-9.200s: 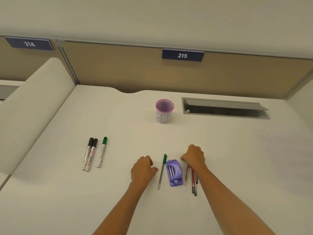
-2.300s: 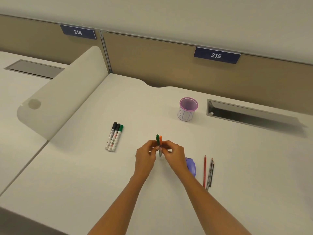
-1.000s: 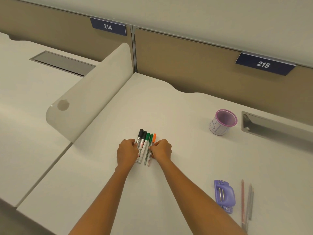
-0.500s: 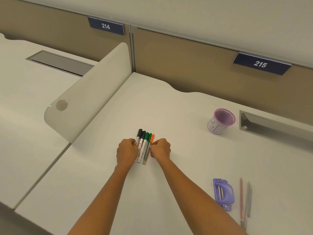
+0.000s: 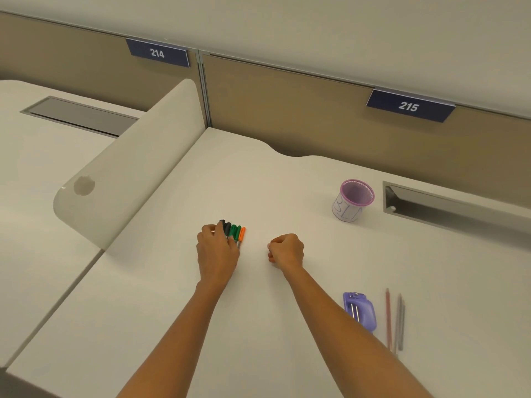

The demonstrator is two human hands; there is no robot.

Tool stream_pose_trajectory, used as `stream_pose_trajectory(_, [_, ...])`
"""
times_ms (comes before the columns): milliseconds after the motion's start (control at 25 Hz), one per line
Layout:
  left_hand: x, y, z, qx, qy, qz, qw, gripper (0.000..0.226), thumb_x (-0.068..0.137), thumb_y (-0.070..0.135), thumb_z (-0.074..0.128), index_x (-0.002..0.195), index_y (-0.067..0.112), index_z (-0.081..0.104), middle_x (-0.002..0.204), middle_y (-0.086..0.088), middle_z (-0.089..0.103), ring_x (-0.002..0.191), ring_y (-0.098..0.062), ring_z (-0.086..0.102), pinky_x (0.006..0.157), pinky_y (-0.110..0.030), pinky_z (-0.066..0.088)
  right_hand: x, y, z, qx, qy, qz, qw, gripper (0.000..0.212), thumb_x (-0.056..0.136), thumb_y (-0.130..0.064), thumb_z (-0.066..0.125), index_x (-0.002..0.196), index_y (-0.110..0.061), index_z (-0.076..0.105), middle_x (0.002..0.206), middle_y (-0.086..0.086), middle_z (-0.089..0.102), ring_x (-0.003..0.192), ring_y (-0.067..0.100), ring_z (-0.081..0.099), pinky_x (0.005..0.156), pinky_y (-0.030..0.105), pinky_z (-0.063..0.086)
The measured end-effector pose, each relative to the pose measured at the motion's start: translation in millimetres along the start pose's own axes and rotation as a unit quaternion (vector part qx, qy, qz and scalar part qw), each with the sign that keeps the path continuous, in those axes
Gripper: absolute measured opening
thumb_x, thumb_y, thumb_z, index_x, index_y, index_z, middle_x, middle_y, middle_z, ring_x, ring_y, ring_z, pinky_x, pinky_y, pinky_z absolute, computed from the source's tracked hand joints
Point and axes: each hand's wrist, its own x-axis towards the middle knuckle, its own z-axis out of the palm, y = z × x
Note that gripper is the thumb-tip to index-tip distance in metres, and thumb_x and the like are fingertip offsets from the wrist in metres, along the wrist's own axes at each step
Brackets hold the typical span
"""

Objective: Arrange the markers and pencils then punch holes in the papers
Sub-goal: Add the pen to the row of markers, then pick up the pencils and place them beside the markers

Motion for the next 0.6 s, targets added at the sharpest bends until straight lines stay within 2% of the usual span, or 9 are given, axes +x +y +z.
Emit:
stream_pose_trajectory(120, [-10.5,25.2,12.1,-0.022,-0.011,0.044,0.999,0.040,0.092,0.020,0.053,0.129,0.006,0.053,0.126,-0.015,0.052,0.117,-0.030,0.049,0.091,-0.038,0.045,0.8,9.2,-50.1,0.038,0.034,0.001,0.999,0.015,0.084,-0.001,0.061,0.094,-0.002,0.072,0.087,0.011,0.073,0.067,0.026,0.073,0.075,0.037,0.062])
stream_pose_trajectory(280, [-37.6,62.6,35.2,-0.031,-0.056,0.104,0.992,0.032,0.092,0.021,0.052,0.122,0.012,0.059,0.114,-0.007,0.062,0.110,-0.024,0.052,0.083,-0.033,0.046,3.6,38.1,-127.2,0.073,0.087,0.006,0.993,0.012,0.084,-0.004,0.069,0.097,-0.002,0.069,0.080,0.009,0.068,0.058,0.019,0.067,0.070,0.041,0.063])
stream_pose_trajectory(440, [-76.8,109.3,59.7,-0.030,-0.122,0.160,0.979,0.027,0.094,0.025,0.048,0.117,0.017,0.062,0.107,-0.001,0.066,0.105,-0.020,0.054,0.081,-0.033,0.049,-0.2,89.2,-202.5,-0.022,0.146,0.029,0.989,0.017,0.083,-0.020,0.073,0.092,-0.006,0.068,0.088,0.009,0.069,0.054,0.022,0.065,0.073,0.038,0.060])
stream_pose_trajectory(520, [-95.0,130.1,71.6,-0.027,-0.148,0.180,0.972,0.027,0.094,0.026,0.048,0.115,0.017,0.063,0.107,-0.001,0.066,0.104,-0.020,0.055,0.082,-0.034,0.050,-8.1,115.4,-227.7,-0.094,0.150,0.057,0.982,0.023,0.080,-0.027,0.074,0.082,-0.006,0.066,0.080,0.010,0.068,0.063,0.029,0.069,0.067,0.032,0.055])
stream_pose_trajectory(600, [-112.1,148.1,83.3,-0.024,-0.172,0.201,0.964,0.028,0.094,0.027,0.048,0.115,0.017,0.063,0.107,-0.002,0.066,0.103,-0.020,0.056,0.082,-0.034,0.050,-18.8,137.8,-241.9,-0.131,0.129,0.095,0.978,0.036,0.074,-0.036,0.078,0.073,-0.008,0.055,0.073,0.007,0.062,0.072,0.031,0.070,0.061,0.030,0.051])
